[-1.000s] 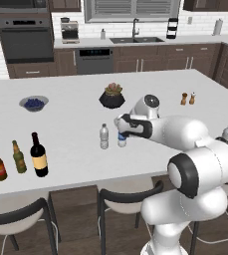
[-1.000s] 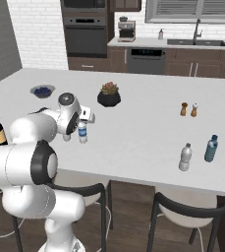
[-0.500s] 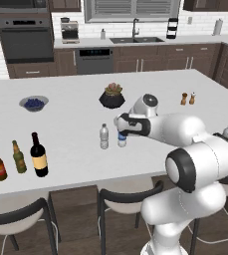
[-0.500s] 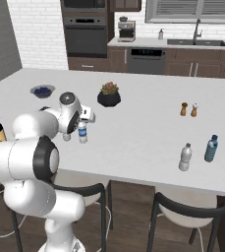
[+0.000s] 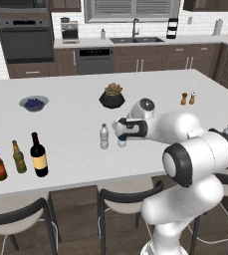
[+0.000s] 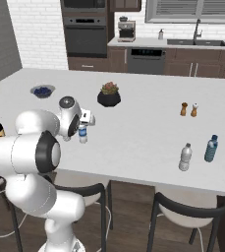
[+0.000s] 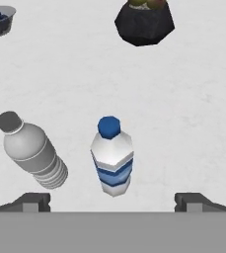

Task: Move the plastic bottles in the middle to the plastics group, and the glass bottles in the middle to the glass group.

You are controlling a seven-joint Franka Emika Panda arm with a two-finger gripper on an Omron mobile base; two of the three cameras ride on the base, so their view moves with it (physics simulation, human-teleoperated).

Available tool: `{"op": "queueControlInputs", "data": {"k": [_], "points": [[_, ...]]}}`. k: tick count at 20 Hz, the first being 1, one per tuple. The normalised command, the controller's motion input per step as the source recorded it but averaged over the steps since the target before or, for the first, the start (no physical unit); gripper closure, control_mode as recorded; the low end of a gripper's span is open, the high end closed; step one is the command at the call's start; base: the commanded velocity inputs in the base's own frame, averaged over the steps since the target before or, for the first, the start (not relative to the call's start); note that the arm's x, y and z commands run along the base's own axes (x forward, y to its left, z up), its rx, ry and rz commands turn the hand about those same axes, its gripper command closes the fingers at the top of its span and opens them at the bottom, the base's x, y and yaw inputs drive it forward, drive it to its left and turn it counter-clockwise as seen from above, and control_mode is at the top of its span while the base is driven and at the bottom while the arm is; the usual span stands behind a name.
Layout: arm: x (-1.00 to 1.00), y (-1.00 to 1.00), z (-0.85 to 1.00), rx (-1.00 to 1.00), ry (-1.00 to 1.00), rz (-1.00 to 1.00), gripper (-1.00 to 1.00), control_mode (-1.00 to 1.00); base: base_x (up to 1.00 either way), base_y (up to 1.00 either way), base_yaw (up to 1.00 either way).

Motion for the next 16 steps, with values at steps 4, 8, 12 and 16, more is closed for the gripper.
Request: {"op": "queueControlInputs", "data": {"k": [4,8,12,16], "points": [[0.11,0.11,-0.09,-0.02,0.00,0.00,-1.00,-1.00,0.00,0.00,0.00],[0.12,0.00,0.00,0.00,0.00,0.00,-1.00,-1.00,0.00,0.00,0.00],[0.12,0.00,0.00,0.00,0.00,0.00,-1.00,-1.00,0.00,0.00,0.00],[0.16,0.00,0.00,0.00,0.00,0.00,-1.00,-1.00,0.00,0.00,0.00]]}}
